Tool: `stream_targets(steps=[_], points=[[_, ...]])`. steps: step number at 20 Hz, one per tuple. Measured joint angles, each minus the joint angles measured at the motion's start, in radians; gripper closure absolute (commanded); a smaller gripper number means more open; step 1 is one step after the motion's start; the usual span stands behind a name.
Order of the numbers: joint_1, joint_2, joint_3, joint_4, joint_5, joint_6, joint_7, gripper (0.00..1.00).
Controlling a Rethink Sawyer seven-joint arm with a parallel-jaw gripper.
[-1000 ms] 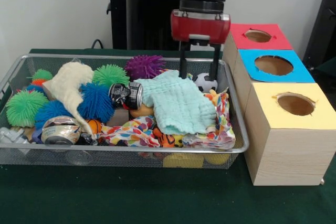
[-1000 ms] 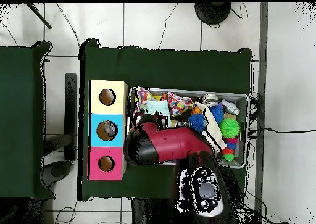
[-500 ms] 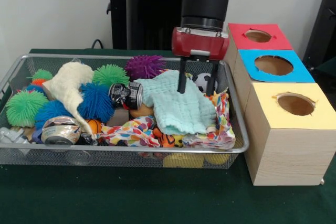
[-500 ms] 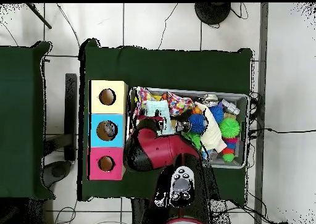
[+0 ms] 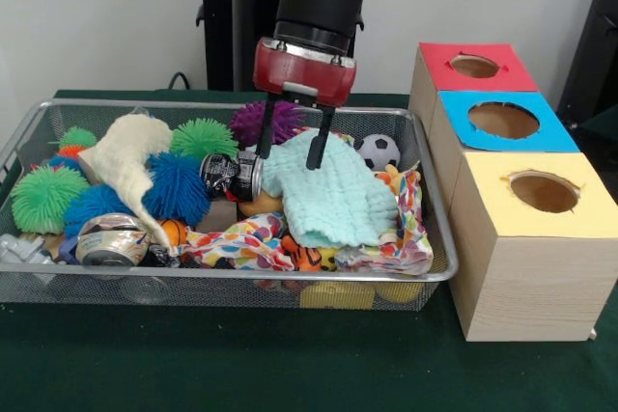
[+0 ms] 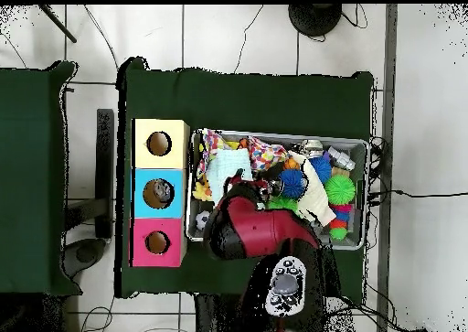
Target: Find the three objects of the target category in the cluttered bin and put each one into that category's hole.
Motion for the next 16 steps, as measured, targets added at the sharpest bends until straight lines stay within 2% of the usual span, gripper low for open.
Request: stream_targets(steps=[5, 9, 16], points=[[-0.040, 0.017, 0.032, 0.000, 0.009, 0.000, 0.000, 0.00], [-0.113, 0.045, 0.106, 0.000, 0.022, 0.000, 0.000, 0.00], [-0.172, 0.091, 0.181, 0.005, 0.040, 0.000, 0.000, 0.00]])
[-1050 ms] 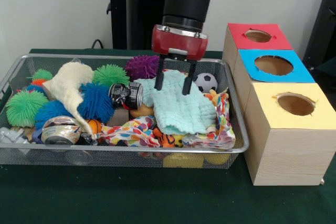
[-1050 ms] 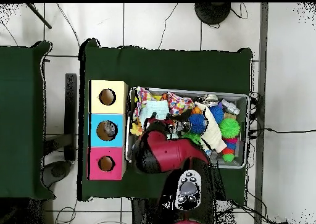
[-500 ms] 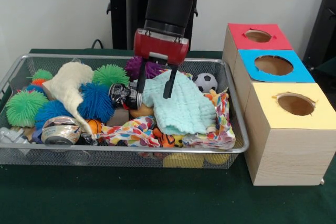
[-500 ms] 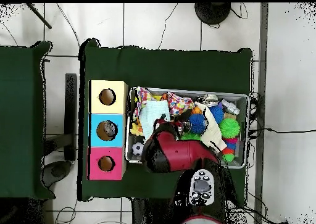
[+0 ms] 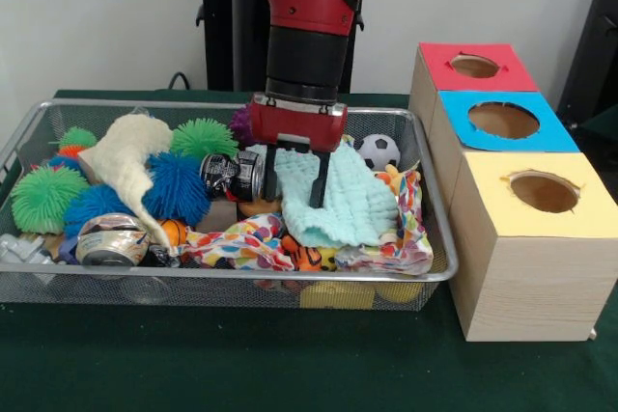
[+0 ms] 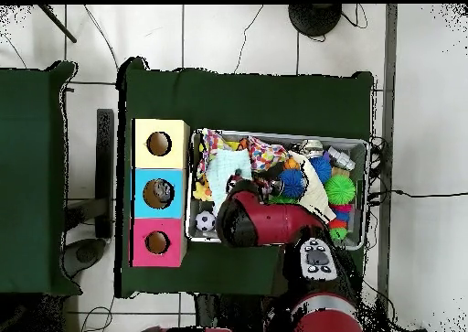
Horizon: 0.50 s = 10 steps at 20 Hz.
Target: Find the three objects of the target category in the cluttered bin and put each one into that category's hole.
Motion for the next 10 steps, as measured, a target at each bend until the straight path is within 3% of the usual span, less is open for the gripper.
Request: stream_targets(steps=[4, 5, 10], points=[[-0.031, 0.020, 0.044, 0.013, 0.011, 0.000, 0.000, 0.00], [-0.052, 0.020, 0.071, 0.022, 0.020, 0.000, 0.000, 1.00], [-0.056, 0.021, 0.088, 0.024, 0.034, 0.000, 0.000, 1.00]])
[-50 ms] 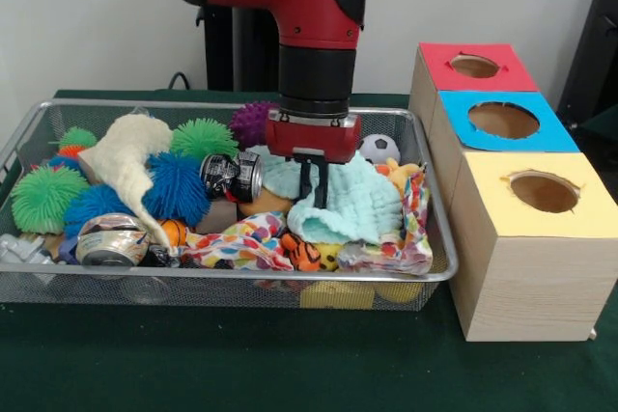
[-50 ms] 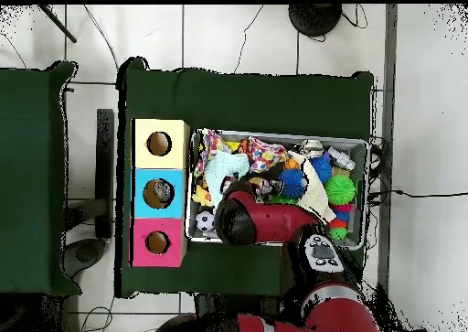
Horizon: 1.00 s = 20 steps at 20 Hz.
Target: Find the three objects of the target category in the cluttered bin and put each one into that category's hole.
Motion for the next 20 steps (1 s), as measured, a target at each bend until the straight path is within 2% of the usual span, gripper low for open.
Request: stream_targets(steps=[7, 10, 13, 14, 17, 20], points=[[0.043, -0.029, -0.007, 0.016, 0.058, 0.030, 0.000, 1.00], [0.101, -0.097, -0.030, 0.039, 0.094, 0.119, 0.000, 1.00], [0.125, -0.139, -0.041, 0.049, 0.105, 0.183, 0.000, 1.00], [0.144, -0.191, -0.055, 0.056, 0.113, 0.265, 0.000, 1.00], [0.153, -0.260, -0.071, 0.062, 0.113, 0.370, 0.000, 1.00], [0.146, -0.314, -0.083, 0.063, 0.113, 0.428, 0.000, 1.00]])
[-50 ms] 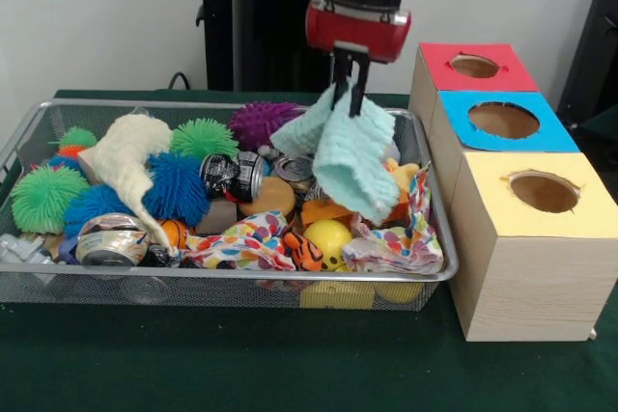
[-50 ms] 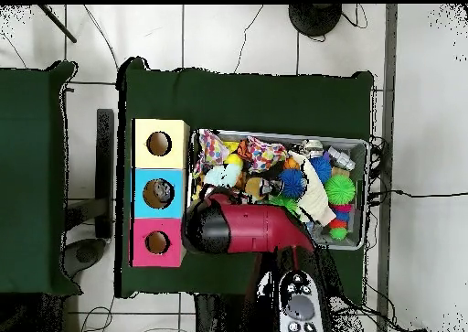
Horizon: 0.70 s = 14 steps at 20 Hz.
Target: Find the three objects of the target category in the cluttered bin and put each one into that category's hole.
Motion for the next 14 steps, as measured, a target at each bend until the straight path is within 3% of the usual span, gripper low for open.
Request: stream_targets(steps=[5, 14], points=[[-0.024, -0.051, -0.026, 0.000, 0.000, 0.004, 0.000, 1.00], [-0.078, -0.056, -0.039, 0.002, -0.039, -0.029, 0.000, 1.00]])
